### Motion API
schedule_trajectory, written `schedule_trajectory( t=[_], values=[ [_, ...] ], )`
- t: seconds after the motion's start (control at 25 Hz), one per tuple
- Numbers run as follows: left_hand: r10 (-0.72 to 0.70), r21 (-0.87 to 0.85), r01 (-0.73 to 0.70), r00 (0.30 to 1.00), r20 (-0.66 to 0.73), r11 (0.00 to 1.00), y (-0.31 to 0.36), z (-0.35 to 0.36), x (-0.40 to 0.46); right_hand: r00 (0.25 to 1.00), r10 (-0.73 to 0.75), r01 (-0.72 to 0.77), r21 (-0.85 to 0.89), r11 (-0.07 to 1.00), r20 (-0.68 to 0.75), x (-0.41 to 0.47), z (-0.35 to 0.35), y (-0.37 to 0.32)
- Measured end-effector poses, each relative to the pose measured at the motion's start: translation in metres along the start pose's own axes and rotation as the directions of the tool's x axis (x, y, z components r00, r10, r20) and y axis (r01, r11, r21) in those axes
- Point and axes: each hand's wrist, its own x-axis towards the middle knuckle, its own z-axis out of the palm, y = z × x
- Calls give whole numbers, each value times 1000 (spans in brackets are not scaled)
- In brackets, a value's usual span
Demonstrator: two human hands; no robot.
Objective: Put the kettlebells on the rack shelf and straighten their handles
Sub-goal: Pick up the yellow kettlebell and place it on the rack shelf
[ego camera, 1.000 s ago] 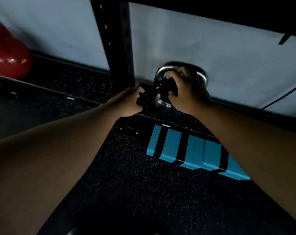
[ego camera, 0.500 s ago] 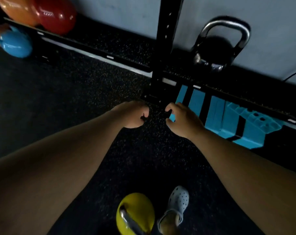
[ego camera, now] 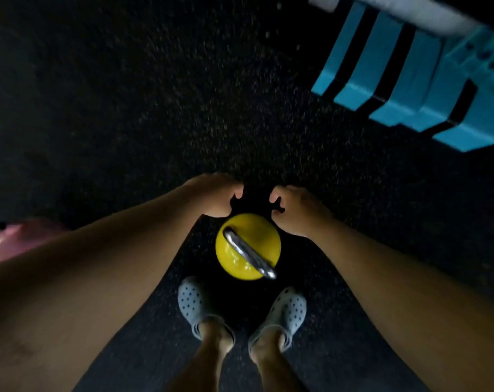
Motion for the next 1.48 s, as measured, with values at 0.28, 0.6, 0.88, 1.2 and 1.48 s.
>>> schedule_trajectory(
  t=[0.28, 0.6, 0.88, 1.2, 1.48],
  values=[
    [146, 251, -152, 988, 41, 956, 5, 138, 38, 955, 52, -44, -35, 998, 291, -25, 163, 68],
    [106, -34, -106, 994, 4, 994, 4, 115, 28, 969, 209, -220, 76, 973, 129, -12, 130, 43],
    [117, -261, -165, 975, -190, 951, 0, 4, -9, 981, 182, -177, 71, 982, -67, -10, -8, -14],
    [181, -126, -250, 897, -404, 960, -36, -205, -24, 930, 37, 16, 142, 990, -365, 38, -172, -102],
    [169, 24, -182, 848, -503, 983, -92, -379, -5, 852, -52, 73, 20, 997, -521, 130, -306, -178]
  ],
)
